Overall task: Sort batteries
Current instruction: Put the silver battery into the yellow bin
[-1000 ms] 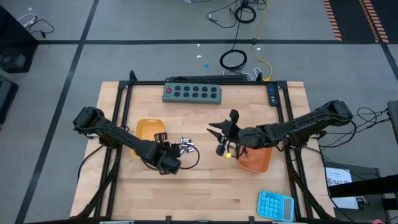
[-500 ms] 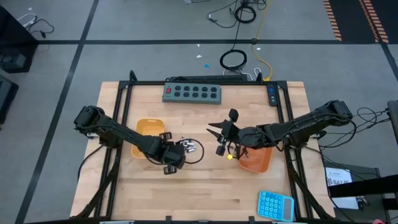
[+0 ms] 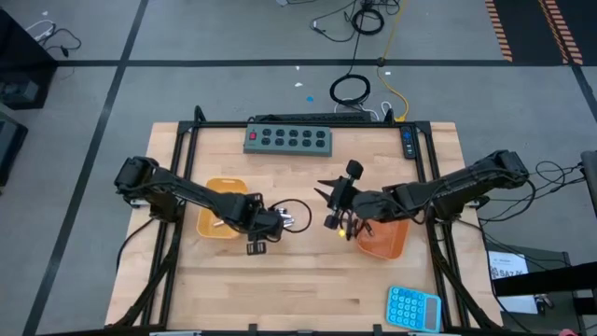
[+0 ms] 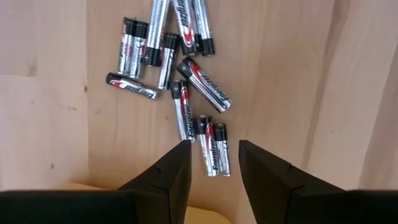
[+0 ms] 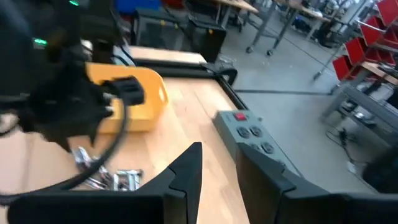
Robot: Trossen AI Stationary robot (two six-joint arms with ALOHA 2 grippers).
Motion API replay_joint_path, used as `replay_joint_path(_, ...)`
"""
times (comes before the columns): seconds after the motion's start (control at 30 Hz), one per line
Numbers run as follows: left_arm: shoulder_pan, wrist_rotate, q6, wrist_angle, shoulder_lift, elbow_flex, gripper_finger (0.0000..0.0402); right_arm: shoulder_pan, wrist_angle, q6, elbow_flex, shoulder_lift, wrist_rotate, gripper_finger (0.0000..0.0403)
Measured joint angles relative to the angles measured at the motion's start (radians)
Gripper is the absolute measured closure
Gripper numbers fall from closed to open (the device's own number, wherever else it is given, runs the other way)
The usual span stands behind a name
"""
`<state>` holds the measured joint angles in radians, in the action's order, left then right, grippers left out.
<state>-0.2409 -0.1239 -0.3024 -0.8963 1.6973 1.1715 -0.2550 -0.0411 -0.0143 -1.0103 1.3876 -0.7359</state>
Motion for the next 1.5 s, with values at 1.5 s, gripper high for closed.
replay_joint_path(1.5,0.036,0.097,-0.004,0.129,0.078,0.001,0.0259,0.073,-0.247,-0.075,0.036,-0.078,-0.072,0.0312)
